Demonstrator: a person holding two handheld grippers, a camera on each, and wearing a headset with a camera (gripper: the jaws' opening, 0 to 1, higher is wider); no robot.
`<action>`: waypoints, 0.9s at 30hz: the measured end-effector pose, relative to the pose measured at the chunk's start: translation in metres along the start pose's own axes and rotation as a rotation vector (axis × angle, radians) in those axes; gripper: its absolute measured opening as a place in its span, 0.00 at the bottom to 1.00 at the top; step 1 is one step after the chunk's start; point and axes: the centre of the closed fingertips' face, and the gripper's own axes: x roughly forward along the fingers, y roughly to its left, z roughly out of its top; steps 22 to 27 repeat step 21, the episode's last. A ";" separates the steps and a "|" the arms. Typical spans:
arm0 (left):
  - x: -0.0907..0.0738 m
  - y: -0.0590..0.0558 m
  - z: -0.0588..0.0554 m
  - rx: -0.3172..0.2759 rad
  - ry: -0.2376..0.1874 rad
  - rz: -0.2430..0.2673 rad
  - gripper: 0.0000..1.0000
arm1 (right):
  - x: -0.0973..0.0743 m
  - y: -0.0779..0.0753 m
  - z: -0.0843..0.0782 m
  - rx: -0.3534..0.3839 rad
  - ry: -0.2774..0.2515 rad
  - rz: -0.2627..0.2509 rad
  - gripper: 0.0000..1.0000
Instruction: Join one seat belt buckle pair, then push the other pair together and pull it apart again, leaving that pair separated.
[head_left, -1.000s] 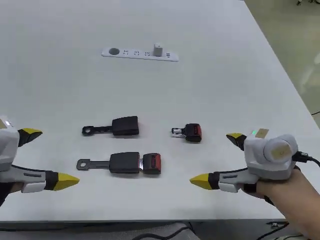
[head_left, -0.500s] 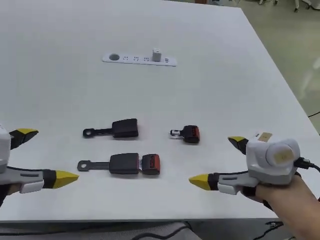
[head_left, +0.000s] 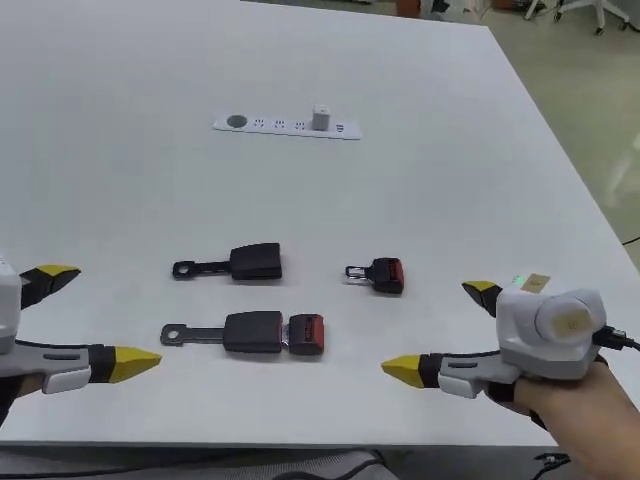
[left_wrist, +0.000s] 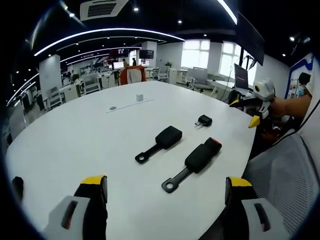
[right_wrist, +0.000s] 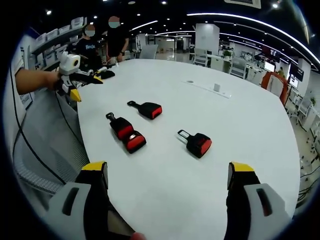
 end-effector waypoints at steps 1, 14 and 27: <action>0.000 0.000 0.001 0.002 -0.003 0.002 1.00 | -0.001 0.000 0.000 0.000 -0.001 -0.002 1.00; -0.001 0.001 -0.004 0.013 0.005 -0.003 1.00 | -0.004 -0.007 0.004 -0.007 -0.025 -0.052 1.00; -0.004 -0.004 -0.005 0.006 0.017 -0.013 1.00 | -0.003 -0.006 0.001 0.007 -0.021 -0.047 1.00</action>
